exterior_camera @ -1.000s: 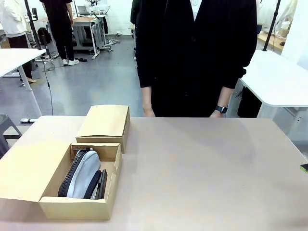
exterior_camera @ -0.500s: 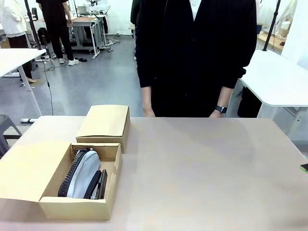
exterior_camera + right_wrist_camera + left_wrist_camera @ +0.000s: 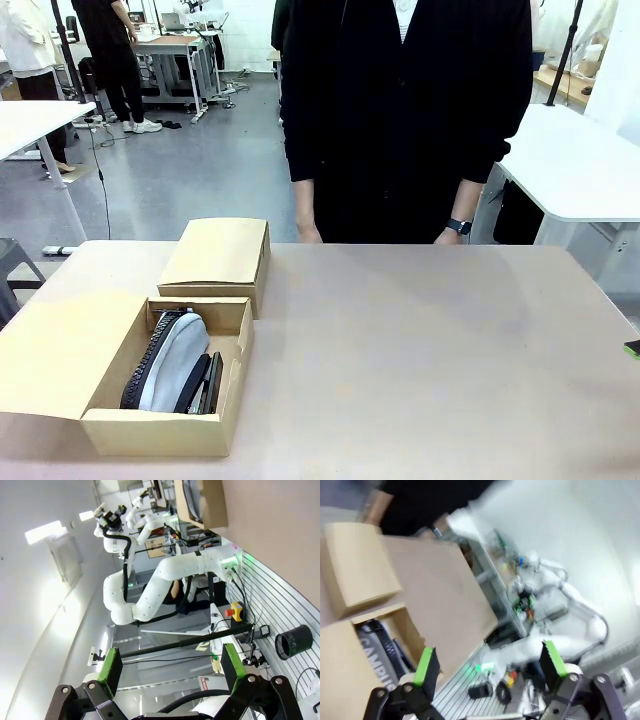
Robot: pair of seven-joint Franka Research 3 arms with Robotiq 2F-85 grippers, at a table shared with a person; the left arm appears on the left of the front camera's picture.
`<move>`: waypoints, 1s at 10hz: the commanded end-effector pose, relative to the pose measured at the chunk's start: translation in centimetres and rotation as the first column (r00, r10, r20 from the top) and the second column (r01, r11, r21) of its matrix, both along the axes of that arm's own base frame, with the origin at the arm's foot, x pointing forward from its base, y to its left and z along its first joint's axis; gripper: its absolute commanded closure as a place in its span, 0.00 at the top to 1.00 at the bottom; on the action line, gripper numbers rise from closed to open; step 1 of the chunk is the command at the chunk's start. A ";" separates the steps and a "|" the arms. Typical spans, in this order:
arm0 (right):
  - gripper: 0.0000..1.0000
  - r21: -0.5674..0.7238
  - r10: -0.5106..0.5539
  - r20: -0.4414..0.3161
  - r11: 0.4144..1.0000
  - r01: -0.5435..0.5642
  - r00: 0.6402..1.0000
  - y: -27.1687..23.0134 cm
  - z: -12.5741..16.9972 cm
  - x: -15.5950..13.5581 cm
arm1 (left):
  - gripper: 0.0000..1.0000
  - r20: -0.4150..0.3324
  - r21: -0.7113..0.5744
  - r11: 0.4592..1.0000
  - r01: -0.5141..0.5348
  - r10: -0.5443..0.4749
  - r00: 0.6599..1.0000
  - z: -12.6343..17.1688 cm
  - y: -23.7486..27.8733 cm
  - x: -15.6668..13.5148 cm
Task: Place items inside the box.
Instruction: Close the lid of the Mailer Box closest to the robot.
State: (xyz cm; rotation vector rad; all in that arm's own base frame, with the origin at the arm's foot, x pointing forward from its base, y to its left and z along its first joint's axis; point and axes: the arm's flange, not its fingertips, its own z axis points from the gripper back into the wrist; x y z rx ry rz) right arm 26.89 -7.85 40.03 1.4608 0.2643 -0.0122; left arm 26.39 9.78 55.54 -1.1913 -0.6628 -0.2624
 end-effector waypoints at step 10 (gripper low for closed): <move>1.00 0.008 -0.006 0.000 1.000 0.006 1.000 0.1 0.5 0.0 | 1.00 0.695 0.513 0.858 0.041 -0.443 0.566 -5.9 2.2 0.9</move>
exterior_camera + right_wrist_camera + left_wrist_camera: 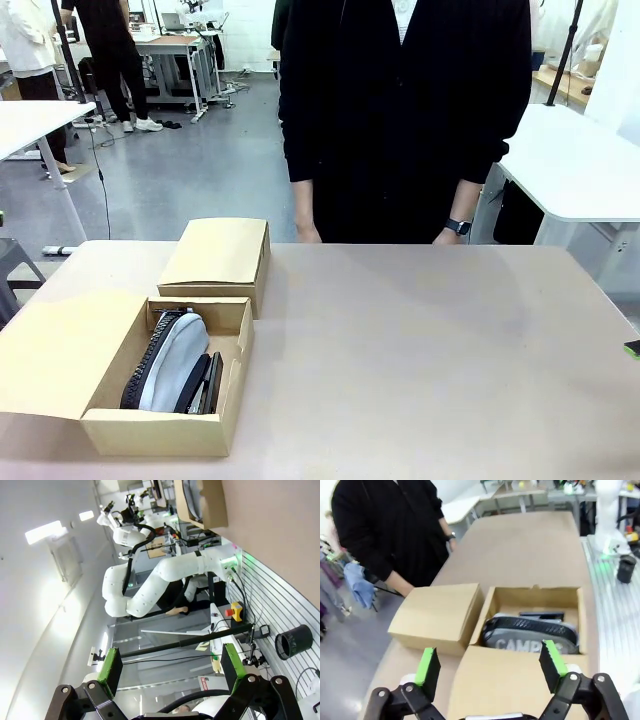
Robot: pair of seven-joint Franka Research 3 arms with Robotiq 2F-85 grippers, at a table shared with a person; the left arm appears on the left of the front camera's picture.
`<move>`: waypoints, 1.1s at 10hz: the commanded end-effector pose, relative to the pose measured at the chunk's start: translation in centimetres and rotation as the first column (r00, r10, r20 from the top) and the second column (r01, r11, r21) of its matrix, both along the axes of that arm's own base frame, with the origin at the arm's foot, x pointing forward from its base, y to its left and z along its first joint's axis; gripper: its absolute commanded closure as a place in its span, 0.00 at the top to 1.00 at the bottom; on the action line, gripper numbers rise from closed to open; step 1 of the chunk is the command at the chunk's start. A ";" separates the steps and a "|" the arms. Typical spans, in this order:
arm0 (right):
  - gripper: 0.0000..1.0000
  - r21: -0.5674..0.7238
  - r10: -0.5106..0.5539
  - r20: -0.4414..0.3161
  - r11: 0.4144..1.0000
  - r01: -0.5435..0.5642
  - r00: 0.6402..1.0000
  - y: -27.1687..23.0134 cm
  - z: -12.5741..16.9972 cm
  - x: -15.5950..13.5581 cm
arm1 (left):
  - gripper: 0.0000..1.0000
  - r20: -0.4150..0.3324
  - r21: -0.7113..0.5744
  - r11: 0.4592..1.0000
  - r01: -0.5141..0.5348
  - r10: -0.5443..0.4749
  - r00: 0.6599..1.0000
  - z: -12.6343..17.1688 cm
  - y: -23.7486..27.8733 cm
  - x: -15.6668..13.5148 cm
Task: Place items inside the box.
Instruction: Close the lid of the Mailer Box closest to the robot.
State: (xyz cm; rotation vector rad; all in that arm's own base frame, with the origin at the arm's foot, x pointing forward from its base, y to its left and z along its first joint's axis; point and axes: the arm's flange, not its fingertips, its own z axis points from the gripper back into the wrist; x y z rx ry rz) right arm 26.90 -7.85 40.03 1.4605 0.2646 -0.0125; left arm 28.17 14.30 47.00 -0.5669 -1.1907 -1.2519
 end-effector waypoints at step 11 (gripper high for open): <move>1.00 0.008 -0.006 0.001 1.000 0.006 1.000 0.1 0.5 0.0 | 1.00 -0.257 0.378 0.925 -0.045 0.151 0.955 -9.2 8.1 5.4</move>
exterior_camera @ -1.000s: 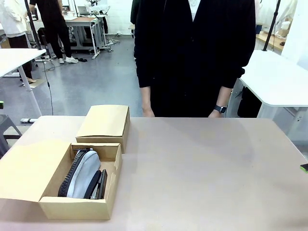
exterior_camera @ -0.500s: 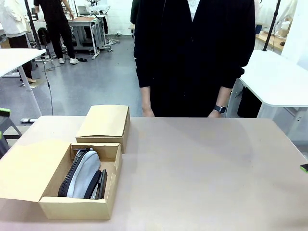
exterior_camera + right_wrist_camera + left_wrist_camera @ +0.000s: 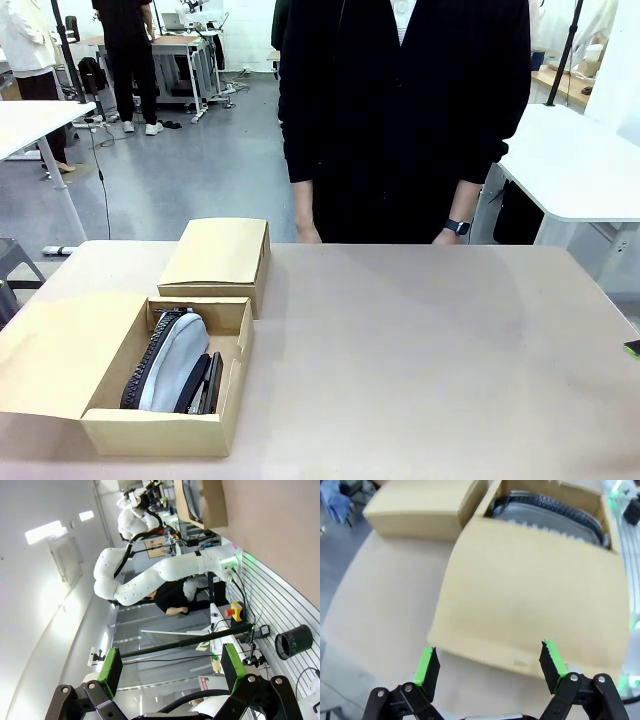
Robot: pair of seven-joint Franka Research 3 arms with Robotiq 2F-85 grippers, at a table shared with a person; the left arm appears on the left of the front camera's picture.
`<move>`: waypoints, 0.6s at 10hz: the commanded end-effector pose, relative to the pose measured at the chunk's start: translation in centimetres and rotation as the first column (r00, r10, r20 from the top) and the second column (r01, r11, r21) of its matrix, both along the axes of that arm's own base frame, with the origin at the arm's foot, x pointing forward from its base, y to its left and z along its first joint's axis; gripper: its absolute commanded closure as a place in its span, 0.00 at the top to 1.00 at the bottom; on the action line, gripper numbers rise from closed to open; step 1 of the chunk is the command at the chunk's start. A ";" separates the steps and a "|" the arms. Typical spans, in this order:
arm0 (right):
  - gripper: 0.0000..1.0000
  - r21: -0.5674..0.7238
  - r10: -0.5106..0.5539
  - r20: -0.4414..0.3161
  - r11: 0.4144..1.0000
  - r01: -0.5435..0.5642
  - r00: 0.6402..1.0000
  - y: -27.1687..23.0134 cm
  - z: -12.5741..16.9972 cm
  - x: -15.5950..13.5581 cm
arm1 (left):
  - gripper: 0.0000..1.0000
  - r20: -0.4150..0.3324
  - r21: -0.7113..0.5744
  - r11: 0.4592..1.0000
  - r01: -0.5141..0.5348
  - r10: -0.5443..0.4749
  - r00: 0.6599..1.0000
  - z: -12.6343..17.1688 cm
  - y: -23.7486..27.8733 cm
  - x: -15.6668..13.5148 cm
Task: Place items inside the box.
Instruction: Close the lid of the Mailer Box closest to the robot.
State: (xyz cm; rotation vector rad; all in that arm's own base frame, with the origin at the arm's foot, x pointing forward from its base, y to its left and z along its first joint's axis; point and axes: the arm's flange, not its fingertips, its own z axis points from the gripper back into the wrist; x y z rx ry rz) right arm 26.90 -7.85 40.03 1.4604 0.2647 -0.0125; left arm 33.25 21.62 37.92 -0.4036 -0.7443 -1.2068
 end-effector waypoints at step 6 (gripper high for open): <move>1.00 0.009 -0.006 0.001 1.000 0.006 1.000 0.1 0.5 0.0 | 1.00 -0.108 0.251 0.963 0.096 -0.071 0.992 -5.9 1.7 1.4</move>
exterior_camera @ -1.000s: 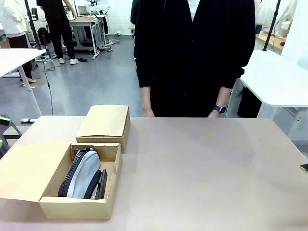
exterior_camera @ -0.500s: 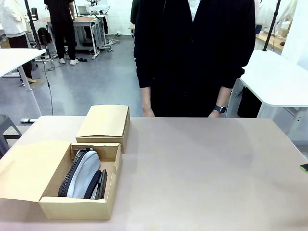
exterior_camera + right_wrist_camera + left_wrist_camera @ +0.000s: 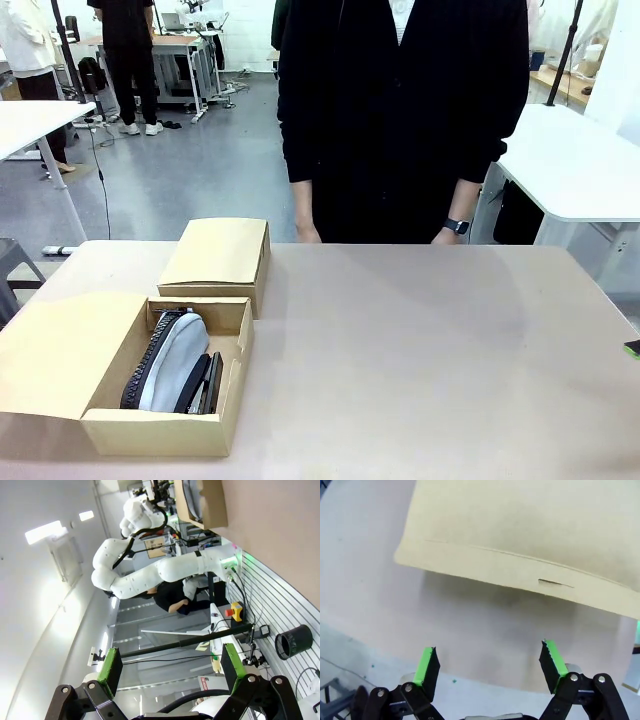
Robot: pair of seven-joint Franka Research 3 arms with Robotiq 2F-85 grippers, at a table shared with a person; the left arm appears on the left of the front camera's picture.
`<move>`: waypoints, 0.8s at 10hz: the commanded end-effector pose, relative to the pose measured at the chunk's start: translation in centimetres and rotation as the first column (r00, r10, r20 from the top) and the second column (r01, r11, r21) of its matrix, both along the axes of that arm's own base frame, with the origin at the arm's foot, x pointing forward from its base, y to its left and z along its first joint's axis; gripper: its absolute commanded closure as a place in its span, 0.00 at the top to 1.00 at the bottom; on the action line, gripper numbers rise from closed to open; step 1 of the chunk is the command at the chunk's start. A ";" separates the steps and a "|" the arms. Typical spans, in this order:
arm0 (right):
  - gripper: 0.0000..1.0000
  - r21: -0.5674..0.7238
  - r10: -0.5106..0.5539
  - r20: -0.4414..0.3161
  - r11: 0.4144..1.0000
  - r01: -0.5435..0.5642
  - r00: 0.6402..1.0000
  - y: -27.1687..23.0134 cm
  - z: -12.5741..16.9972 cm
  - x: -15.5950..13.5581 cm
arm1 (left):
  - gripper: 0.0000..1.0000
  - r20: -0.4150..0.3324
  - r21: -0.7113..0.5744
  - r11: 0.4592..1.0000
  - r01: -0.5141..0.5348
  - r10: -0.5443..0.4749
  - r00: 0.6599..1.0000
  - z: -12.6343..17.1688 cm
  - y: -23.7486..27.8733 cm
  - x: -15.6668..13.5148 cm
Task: Place items inside the box.
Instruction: Close the lid of the Mailer Box closest to the robot.
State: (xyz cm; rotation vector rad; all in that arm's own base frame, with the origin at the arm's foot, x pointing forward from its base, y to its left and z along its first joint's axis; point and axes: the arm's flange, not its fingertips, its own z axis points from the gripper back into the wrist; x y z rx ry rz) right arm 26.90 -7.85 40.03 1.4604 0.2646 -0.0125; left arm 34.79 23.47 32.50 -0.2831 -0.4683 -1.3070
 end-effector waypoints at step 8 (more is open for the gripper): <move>1.00 0.009 -0.006 0.001 1.000 0.006 1.000 0.1 0.5 0.0 | 1.00 0.065 -0.287 0.952 0.111 -0.096 0.993 -2.1 -4.0 -0.2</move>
